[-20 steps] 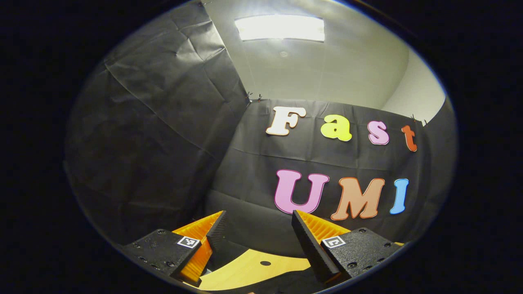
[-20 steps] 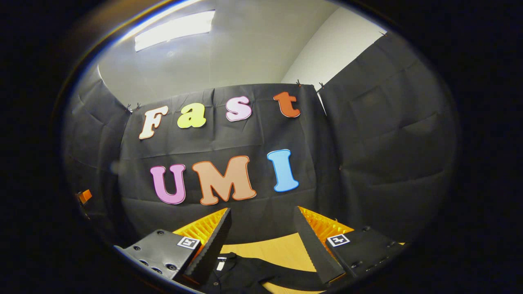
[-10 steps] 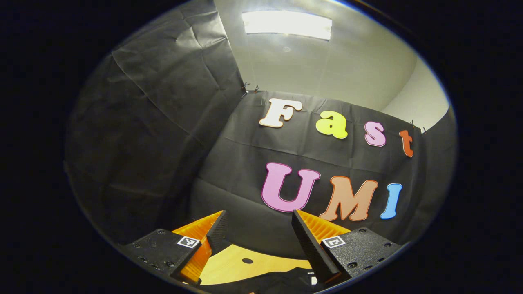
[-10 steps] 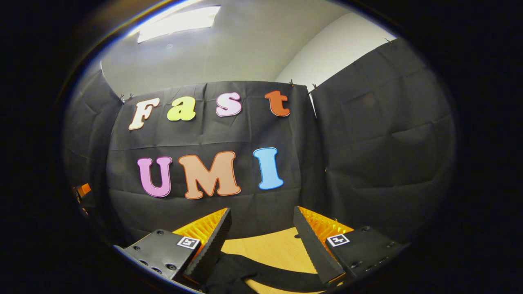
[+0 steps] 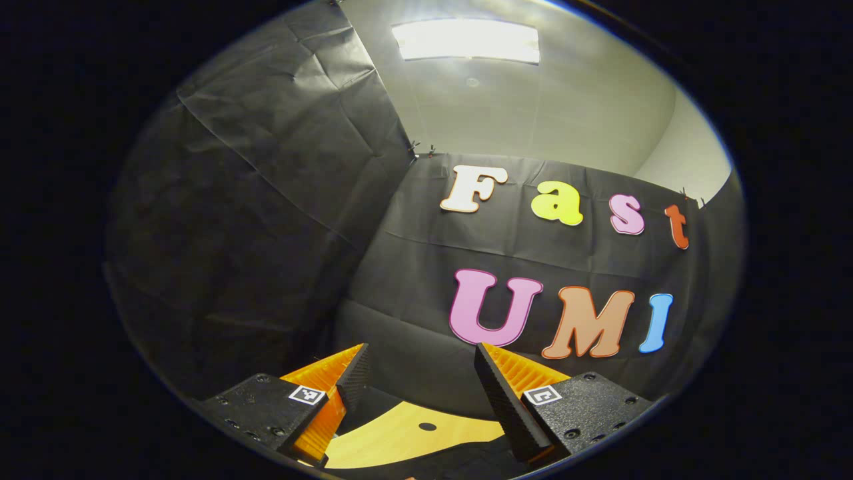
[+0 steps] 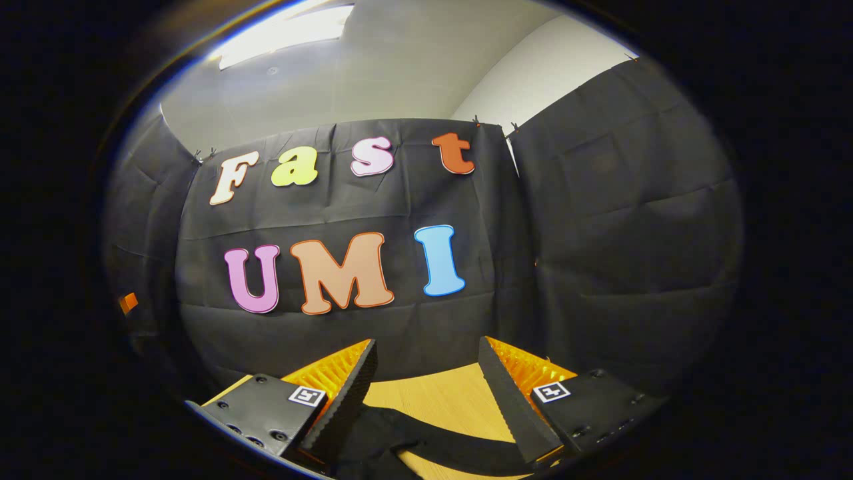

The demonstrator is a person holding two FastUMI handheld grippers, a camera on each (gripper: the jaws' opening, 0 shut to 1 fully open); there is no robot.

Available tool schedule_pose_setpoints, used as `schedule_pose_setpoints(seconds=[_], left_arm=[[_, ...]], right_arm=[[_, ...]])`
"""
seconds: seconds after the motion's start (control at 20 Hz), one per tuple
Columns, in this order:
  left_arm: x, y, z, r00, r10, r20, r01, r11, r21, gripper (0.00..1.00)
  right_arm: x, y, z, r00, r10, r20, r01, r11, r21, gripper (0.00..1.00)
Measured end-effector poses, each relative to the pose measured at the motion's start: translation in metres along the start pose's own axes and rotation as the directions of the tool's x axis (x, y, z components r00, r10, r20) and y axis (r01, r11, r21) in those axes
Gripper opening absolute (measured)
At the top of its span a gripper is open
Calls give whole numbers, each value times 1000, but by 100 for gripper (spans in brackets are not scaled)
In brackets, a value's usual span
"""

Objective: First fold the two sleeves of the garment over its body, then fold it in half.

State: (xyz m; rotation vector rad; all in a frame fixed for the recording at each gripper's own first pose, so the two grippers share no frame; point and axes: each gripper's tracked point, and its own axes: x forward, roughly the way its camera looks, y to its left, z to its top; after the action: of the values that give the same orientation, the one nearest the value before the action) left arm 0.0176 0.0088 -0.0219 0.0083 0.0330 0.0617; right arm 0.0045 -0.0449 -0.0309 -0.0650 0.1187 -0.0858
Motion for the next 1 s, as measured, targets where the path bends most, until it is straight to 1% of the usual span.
schedule_pose_setpoints(seconds=[0.05, 0.1, 0.15, 0.2, 0.3, 0.35, 0.4, 0.45, 0.55, 0.6, 0.65, 0.75, 0.85, 0.95, 1.0], left_arm=[[-4, 5, 1, 1000, 13, -3, -13, 1000, 10, 89], [-8, 13, 2, 1000, 29, -3, -29, 999, 21, 92], [-10, 20, 5, 999, 47, 2, -47, 998, 31, 89], [-12, 26, 6, 998, 62, 6, -62, 997, 40, 92], [-13, 33, 8, 996, 84, 9, -84, 994, 63, 89], [-14, 34, 9, 996, 88, 8, -88, 993, 75, 89], [-15, 34, 8, 996, 86, 6, -87, 993, 81, 90], [-14, 32, 8, 997, 82, 5, -82, 993, 81, 90], [-12, 28, 7, 997, 74, 1, -74, 995, 63, 90], [-11, 26, 3, 997, 72, -4, -71, 996, 51, 90], [-9, 24, 1, 997, 71, -10, -70, 997, 41, 90], [-7, 20, -7, 997, 67, -27, -66, 998, 23, 90], [-8, 20, -14, 996, 71, -49, -70, 997, 19, 92], [-10, 21, -13, 995, 78, -55, -76, 997, 28, 92], [-12, 25, -12, 995, 87, -50, -85, 996, 36, 90]], right_arm=[[2, -1, -5, 1000, 6, -17, -6, 1000, -13, 99], [5, -3, -10, 999, 4, -35, -5, 999, -33, 96], [7, -10, -15, 999, -7, -54, 4, 999, -54, 96], [9, -15, -20, 997, -20, -72, 15, 997, -71, 97], [9, -22, -24, 996, -28, -89, 21, 996, -82, 97], [10, -26, -27, 995, -32, -98, 24, 996, -86, 97], [10, -33, -34, 992, -42, -117, 31, 995, -98, 94], [11, -45, -43, 988, -66, -142, 51, 992, -112, 96], [6, -67, -56, 975, -106, -193, 84, 989, -119, 97], [5, -73, -58, 973, -117, -199, 96, 989, -111, 95], [2, -77, -59, 973, -123, -198, 104, 989, -102, 97], [3, -89, -71, 967, -148, -208, 132, 987, -89, 97], [5, -111, -97, 946, -202, -254, 184, 979, -92, 97], [6, -130, -130, 915, -249, -318, 226, 968, -108, 97], [5, -138, -148, 896, -263, -357, 237, 964, -116, 94]])
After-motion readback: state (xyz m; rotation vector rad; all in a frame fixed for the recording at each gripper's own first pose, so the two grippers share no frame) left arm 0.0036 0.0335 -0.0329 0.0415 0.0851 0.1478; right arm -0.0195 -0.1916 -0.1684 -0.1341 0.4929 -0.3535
